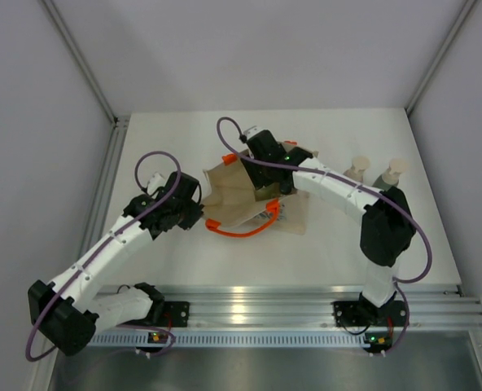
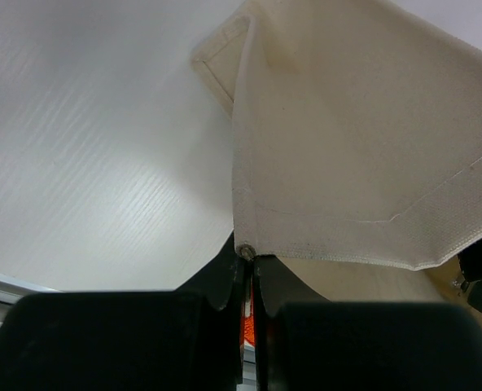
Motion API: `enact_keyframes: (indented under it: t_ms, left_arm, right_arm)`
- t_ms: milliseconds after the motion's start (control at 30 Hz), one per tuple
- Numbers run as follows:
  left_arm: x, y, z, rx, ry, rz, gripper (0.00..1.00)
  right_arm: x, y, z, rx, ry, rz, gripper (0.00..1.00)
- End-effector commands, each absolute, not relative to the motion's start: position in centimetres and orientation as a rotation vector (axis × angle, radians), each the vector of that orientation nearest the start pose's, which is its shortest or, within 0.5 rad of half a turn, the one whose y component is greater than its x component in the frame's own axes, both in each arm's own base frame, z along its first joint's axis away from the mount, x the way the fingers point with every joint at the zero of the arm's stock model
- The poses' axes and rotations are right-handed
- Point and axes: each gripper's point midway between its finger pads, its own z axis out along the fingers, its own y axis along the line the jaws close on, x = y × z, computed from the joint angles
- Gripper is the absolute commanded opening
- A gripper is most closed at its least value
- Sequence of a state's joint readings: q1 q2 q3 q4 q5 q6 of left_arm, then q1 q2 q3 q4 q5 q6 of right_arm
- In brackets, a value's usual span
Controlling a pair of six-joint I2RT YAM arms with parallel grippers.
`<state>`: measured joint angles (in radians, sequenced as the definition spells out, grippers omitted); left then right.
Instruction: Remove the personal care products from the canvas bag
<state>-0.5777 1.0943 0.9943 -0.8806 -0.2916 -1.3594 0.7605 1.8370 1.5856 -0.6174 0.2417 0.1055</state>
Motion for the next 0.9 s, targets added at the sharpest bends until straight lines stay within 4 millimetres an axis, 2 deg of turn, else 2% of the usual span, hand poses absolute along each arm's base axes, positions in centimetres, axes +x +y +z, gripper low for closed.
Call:
enact_keyframes:
  t_ms: [0, 200, 300, 600, 633, 867]
  left_arm:
    - [24.1, -15.2, 16.7, -1.058, 2.344, -0.443, 0.0]
    - [24.2, -15.2, 17.0, -1.055, 2.336, -0.45, 0.0]
    - [24.2, -15.2, 17.1, -1.058, 2.332, -0.454, 0.0]
    - [24.3, -15.0, 17.6, -1.071, 2.307, -0.463, 0.0]
    - [24.3, -14.9, 17.6, -1.073, 2.303, -0.458, 0.0]
    - [24.5, -14.8, 17.7, -1.079, 2.293, -0.456, 0.0]
  right_arm:
    - [37.7, 29.3, 16.6, -0.658, 2.274, 0.095, 0.03]
    - [37.4, 29.5, 17.7, -0.659, 2.255, 0.127, 0.0]
    - [37.1, 29.9, 19.0, -0.664, 2.23, 0.161, 0.0]
    - [35.7, 31.3, 25.4, -0.678, 2.095, 0.285, 0.0]
    - [35.4, 31.4, 26.6, -0.673, 2.071, 0.301, 0.0]
    - [34.0, 31.4, 30.2, -0.71, 2.012, 0.317, 0.0]
